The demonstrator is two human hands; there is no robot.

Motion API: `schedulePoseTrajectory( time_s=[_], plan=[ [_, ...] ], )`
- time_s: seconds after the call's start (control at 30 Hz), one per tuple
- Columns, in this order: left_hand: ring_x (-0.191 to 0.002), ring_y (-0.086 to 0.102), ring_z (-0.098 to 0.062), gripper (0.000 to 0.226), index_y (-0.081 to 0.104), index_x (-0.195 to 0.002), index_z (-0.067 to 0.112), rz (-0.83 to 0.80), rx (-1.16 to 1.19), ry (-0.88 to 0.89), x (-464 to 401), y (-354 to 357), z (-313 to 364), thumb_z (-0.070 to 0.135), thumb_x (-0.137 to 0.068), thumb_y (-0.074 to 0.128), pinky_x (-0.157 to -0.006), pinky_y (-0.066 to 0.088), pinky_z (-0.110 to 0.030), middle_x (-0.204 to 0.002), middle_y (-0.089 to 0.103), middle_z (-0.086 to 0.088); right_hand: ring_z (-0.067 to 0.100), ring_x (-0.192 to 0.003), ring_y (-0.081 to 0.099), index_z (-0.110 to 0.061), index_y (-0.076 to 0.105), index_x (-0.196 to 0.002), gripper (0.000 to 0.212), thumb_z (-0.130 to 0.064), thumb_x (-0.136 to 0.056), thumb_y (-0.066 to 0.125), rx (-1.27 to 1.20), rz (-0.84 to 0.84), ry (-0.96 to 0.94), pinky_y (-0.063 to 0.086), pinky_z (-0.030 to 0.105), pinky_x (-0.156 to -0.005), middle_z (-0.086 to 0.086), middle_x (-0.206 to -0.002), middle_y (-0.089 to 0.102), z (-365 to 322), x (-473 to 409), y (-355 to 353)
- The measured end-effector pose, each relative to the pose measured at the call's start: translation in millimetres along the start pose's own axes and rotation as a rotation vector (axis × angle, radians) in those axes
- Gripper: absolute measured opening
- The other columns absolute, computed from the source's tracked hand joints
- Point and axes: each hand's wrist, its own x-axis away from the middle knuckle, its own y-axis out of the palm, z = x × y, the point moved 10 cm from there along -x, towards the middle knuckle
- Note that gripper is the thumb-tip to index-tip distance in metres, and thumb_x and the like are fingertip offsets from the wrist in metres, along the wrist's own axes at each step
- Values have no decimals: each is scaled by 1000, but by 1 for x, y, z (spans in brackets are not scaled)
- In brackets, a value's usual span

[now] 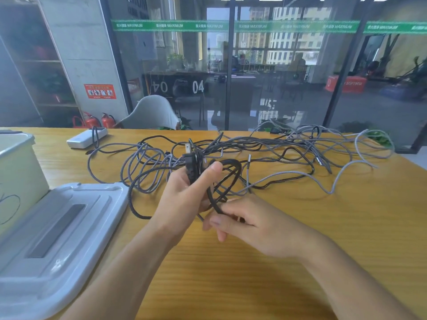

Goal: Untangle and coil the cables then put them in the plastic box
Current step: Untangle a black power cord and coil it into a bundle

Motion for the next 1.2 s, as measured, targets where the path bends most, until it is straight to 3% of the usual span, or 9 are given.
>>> schedulePoseTrajectory(
  time_s=[0.13, 0.3, 0.43, 0.57, 0.67, 0.77, 0.87, 1.0, 1.2],
  plan=[
    [-61, 14, -24, 35, 52, -84, 9, 101, 88, -46, -6, -19, -10, 36, -105, 52, -53, 16, -31, -68, 19, -9, 7, -100, 49, -30, 81, -96, 55, -74, -93, 49, 283, 60, 37, 39, 26, -92, -18, -94, 55, 15, 4, -18],
    [-56, 24, -19, 35, 52, -85, 12, 140, 104, -20, -11, -31, -14, 35, -110, 45, -54, 27, -27, -66, 26, -3, 6, -83, 49, -40, 79, -91, 34, -70, -84, 64, 532, 398, 281, 39, 32, -73, -16, -78, 53, 29, 18, -79],
    [-56, 31, -18, 36, 52, -87, 11, 89, 87, -12, -10, -23, -15, 42, -105, 51, -59, 30, -31, -65, 33, 2, 5, -54, 53, -35, 78, -98, 12, -43, -88, 79, 238, 544, 359, 38, 17, -55, -15, -54, 57, 42, 29, -91],
    [-58, 36, -19, 43, 48, -73, 14, 59, 29, 11, -12, -21, -13, 33, -111, 45, -64, 32, -35, -66, 36, -1, 9, -90, 77, -30, 70, -124, 27, -21, -101, 60, -333, 468, 417, 60, 40, -91, -6, -95, 80, 58, 21, -70],
    [-63, 42, -20, 40, 54, -74, 17, 24, 0, 5, -11, -17, -18, 41, -106, 49, -70, 33, -43, -69, 44, -2, 20, -96, 77, -25, 71, -119, 19, -30, -102, 65, -616, 692, 379, 61, 39, -86, 5, -100, 79, 62, 23, -70],
    [-76, 47, -27, 37, 62, -84, 17, -66, -77, 19, -8, -5, -21, 43, -105, 47, -78, 34, -51, -80, 55, -8, 21, -95, 77, -25, 60, -127, 36, -13, -96, 74, -734, 898, 332, 61, 34, -79, 7, -100, 78, 68, 25, -63],
    [-91, 55, -29, 34, 65, -86, 20, -162, -37, 9, -4, 10, -19, 37, -107, 45, -86, 40, -56, -90, 65, -2, 21, -101, 75, -20, 55, -138, 45, 1, -99, 65, -853, 905, 298, 60, 45, -96, 5, -104, 77, 73, 19, -53],
    [-81, 53, -26, 38, 43, -78, 3, -268, 105, -27, 2, 27, -17, 26, -108, 43, -89, 39, -48, -73, 53, 4, 21, -115, 69, -21, 59, -137, 33, -11, -106, 58, -876, 905, 309, 48, 57, -110, 4, -121, 74, 76, 14, -44],
    [-52, 20, -20, 58, 25, -69, 7, -243, 223, -52, 4, 28, -17, 44, -102, 56, -73, 16, -50, -57, 20, 3, 13, -117, 70, -27, 56, -133, 25, -31, -111, 47, -1043, 847, 228, 53, 38, -102, -2, -123, 75, 54, -2, -17]
  ],
)
